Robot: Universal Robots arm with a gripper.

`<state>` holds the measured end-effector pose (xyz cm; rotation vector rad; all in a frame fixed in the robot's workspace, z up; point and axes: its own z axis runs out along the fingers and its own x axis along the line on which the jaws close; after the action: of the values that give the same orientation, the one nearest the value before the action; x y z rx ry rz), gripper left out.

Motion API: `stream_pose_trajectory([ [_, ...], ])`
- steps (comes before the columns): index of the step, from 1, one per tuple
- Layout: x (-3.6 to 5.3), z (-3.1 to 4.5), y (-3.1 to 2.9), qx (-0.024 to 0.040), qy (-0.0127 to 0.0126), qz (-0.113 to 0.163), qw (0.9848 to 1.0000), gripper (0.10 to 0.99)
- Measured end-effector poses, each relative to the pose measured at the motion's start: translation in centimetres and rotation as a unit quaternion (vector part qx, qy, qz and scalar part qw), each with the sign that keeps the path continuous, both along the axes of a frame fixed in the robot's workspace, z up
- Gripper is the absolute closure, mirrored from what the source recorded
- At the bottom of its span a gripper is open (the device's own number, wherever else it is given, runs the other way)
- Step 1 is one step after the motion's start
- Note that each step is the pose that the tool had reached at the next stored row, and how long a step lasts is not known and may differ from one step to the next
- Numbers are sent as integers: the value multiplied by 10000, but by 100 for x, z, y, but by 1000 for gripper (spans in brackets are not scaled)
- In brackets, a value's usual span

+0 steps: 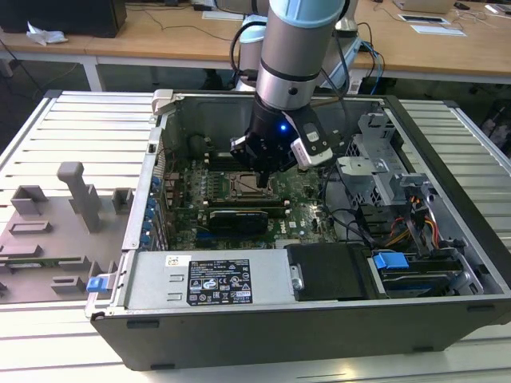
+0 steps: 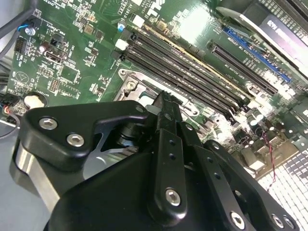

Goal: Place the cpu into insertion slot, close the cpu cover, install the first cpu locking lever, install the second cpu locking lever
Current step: 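Install the second cpu locking lever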

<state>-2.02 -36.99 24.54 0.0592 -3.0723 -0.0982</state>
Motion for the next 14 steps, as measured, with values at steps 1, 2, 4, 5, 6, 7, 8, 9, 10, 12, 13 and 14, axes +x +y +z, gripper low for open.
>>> stream_pose_trajectory([
  [1,0,-10,0,2,0,0,10000,980],
  [2,0,-21,-1,4,0,0,10000,980],
  [4,0,-42,-3,9,0,0,10000,980],
  [5,0,-48,-6,11,0,0,10000,980],
  [6,-1,-55,-11,14,0,0,10000,980],
  [7,-3,-59,-15,22,0,0,10000,980],
  [8,-13,-65,-31,49,1,0,10000,980],
  [9,-34,-69,-55,89,0,0,10000,980],
  [10,-52,-73,-78,126,0,0,9999,980],
  [12,-85,-82,-121,233,0,0,9997,980],
  [13,-101,-84,-140,309,0,1,9995,980],
  [14,-114,-86,-158,400,0,0,9992,980],
])
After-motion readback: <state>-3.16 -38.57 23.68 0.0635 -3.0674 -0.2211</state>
